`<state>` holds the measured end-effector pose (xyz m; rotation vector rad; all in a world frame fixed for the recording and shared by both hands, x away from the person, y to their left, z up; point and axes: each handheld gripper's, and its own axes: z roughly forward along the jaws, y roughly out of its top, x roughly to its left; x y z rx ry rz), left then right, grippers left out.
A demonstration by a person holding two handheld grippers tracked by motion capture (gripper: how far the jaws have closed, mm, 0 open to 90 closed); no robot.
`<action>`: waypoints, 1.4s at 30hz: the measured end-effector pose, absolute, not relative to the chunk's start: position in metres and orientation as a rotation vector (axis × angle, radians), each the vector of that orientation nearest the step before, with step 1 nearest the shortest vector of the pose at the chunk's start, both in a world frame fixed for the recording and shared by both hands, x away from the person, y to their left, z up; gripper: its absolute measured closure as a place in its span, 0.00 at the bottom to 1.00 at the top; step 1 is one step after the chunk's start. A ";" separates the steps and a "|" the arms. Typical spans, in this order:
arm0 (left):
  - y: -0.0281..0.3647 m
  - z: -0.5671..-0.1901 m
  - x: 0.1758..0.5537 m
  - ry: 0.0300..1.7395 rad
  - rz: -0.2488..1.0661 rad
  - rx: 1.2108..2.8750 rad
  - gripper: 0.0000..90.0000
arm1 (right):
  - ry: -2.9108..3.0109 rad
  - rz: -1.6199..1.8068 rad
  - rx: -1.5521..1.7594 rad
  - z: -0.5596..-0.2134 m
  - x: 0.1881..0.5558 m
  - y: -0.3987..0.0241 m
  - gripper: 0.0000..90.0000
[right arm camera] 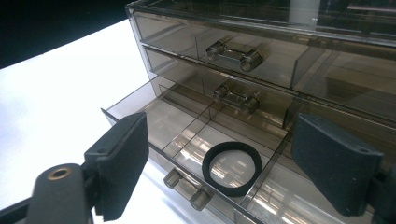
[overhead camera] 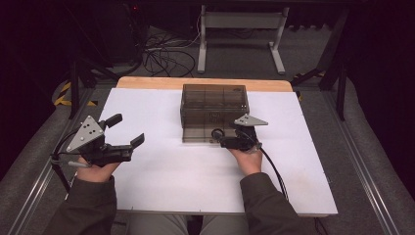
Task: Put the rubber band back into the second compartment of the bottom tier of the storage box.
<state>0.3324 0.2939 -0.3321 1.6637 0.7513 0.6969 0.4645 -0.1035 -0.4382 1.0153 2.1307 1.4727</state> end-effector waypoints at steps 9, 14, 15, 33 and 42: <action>0.293 -0.332 0.332 0.751 0.705 1.656 0.08 | 2.126 1.501 1.019 -0.434 0.459 -0.109 0.17; 0.294 -0.332 0.332 0.752 0.702 1.653 0.08 | 2.127 1.514 1.017 -0.431 0.456 -0.111 0.14; 0.294 -0.332 0.332 0.752 0.702 1.653 0.08 | 2.125 1.516 1.017 -0.430 0.456 -0.111 0.13; 0.293 -0.332 0.332 0.750 0.700 1.659 0.08 | 2.112 1.552 1.002 -0.418 0.445 -0.118 0.05; 0.292 -0.332 0.331 0.748 0.699 1.660 0.08 | 2.113 1.555 0.996 -0.415 0.442 -0.120 0.02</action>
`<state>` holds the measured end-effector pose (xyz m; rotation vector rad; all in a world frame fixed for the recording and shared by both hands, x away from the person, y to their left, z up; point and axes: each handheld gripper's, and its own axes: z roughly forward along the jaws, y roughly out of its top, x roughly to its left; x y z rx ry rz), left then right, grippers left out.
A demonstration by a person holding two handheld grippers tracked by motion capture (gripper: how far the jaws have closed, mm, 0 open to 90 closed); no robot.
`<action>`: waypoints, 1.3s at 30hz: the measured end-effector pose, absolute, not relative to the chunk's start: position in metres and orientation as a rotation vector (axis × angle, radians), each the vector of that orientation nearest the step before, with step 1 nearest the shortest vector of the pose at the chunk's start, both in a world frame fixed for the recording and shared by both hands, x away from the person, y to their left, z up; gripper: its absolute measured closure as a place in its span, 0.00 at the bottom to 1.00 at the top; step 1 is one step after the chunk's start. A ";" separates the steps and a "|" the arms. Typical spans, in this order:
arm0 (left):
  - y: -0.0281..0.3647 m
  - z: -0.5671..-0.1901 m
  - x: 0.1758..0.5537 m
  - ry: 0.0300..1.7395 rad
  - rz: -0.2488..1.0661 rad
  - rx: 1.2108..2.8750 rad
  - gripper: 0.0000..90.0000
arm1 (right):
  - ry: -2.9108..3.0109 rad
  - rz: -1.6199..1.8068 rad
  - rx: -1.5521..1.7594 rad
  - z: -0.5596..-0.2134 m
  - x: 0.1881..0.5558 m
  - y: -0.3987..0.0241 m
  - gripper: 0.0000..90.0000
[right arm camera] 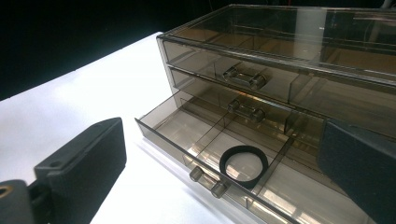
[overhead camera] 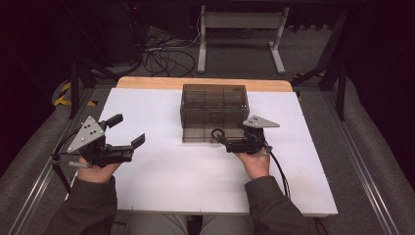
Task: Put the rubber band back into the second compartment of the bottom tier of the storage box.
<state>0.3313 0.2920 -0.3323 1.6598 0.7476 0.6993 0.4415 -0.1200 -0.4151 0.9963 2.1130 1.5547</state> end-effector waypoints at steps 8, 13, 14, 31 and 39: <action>0.292 -0.332 0.331 0.748 0.700 1.662 0.08 | 2.105 1.561 0.999 -0.413 0.438 -0.124 0.00; 0.291 -0.332 0.331 0.746 0.700 1.662 0.08 | 2.099 1.564 0.997 -0.411 0.436 -0.128 0.00; 0.291 -0.332 0.331 0.746 0.700 1.662 0.08 | 2.097 1.565 0.997 -0.411 0.435 -0.129 0.00; 0.290 -0.333 0.331 0.742 0.700 1.668 0.08 | 2.060 1.586 1.005 -0.405 0.428 -0.145 0.00; 0.289 -0.333 0.331 0.745 0.698 1.669 0.08 | 2.046 1.589 1.011 -0.402 0.425 -0.153 0.00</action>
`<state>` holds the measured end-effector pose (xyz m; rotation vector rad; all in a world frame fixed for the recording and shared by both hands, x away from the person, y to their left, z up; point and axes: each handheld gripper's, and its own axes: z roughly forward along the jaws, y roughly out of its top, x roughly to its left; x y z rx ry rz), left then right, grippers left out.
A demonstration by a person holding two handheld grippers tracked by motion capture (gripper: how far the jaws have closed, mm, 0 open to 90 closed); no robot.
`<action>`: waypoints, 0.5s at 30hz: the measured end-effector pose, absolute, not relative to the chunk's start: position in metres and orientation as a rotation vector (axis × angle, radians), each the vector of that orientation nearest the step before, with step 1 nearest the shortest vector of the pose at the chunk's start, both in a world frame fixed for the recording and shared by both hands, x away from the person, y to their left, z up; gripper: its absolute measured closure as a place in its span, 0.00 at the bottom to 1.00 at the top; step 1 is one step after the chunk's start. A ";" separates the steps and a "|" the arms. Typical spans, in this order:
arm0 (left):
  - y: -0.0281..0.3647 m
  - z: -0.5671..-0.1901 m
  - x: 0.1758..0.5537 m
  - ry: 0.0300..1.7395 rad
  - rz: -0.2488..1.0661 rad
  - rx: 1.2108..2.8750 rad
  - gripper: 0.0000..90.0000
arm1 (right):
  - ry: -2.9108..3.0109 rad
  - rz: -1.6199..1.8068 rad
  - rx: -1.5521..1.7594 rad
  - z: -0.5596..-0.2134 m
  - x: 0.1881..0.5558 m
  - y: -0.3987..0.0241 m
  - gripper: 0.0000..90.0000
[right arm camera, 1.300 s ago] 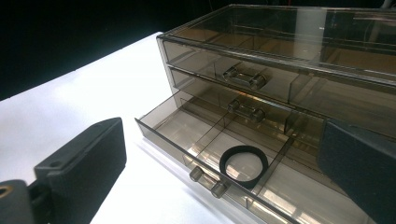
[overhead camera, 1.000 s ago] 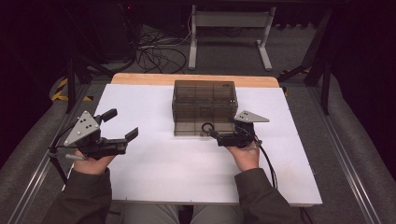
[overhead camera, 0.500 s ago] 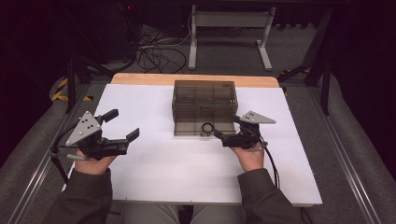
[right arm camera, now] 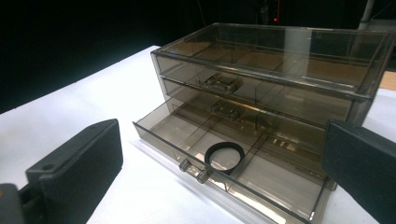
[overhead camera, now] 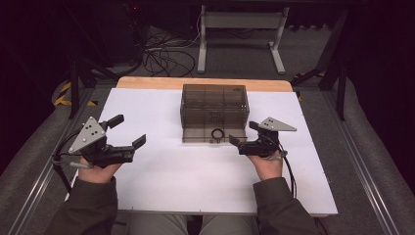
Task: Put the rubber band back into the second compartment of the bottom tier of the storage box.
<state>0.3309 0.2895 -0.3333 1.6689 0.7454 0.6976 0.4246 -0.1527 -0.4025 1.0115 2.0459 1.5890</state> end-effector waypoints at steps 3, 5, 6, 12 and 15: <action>0.289 -0.334 0.331 0.745 0.698 1.668 0.08 | 2.036 1.596 1.008 -0.401 0.424 -0.155 0.00; 0.289 -0.334 0.331 0.743 0.700 1.670 0.08 | 2.032 1.599 1.005 -0.399 0.423 -0.157 0.00; 0.288 -0.334 0.331 0.744 0.699 1.671 0.08 | 2.028 1.600 1.009 -0.399 0.422 -0.158 0.00; 0.289 -0.335 0.331 0.743 0.698 1.681 0.08 | 2.017 1.607 1.008 -0.396 0.419 -0.163 0.00; 0.289 -0.335 0.331 0.747 0.698 1.677 0.08 | 2.007 1.618 1.004 -0.394 0.417 -0.166 0.00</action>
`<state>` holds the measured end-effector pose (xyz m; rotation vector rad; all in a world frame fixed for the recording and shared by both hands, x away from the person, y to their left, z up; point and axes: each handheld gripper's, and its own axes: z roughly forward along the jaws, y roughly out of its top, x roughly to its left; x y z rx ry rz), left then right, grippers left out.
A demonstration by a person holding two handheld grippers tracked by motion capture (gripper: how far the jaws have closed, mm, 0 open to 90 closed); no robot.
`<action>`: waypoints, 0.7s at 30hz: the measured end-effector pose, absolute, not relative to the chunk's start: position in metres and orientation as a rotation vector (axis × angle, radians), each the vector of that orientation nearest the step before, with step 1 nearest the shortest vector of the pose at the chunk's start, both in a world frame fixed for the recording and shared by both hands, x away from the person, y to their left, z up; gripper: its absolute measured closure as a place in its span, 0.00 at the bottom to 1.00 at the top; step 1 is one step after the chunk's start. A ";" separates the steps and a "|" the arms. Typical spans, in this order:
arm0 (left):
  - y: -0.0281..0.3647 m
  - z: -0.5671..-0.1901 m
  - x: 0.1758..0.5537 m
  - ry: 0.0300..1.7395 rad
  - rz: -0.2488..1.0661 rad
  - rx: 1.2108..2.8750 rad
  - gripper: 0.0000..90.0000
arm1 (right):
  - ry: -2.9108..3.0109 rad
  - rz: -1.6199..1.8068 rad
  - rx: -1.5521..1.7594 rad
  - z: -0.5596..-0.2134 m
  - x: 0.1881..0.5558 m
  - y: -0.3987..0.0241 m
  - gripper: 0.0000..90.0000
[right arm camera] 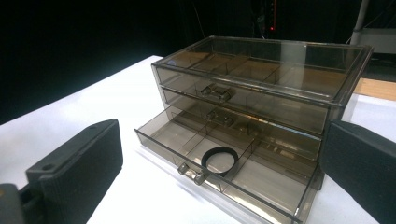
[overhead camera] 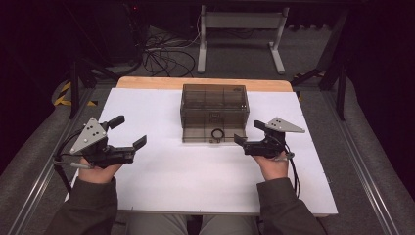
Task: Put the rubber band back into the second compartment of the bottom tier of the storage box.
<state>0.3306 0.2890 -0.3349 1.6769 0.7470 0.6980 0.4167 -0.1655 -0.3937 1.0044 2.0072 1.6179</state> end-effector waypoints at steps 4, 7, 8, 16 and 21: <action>0.290 -0.335 0.330 0.747 0.702 1.678 0.08 | 1.995 1.627 1.007 -0.391 0.414 -0.170 0.00; 0.289 -0.335 0.330 0.746 0.703 1.679 0.08 | 1.992 1.631 1.008 -0.389 0.413 -0.173 0.00; 0.289 -0.335 0.330 0.747 0.703 1.679 0.08 | 1.991 1.633 1.009 -0.389 0.412 -0.173 0.00; 0.290 -0.335 0.329 0.750 0.703 1.674 0.08 | 1.975 1.643 1.006 -0.385 0.408 -0.179 0.00; 0.290 -0.334 0.328 0.749 0.704 1.675 0.08 | 1.971 1.646 1.008 -0.383 0.406 -0.182 0.00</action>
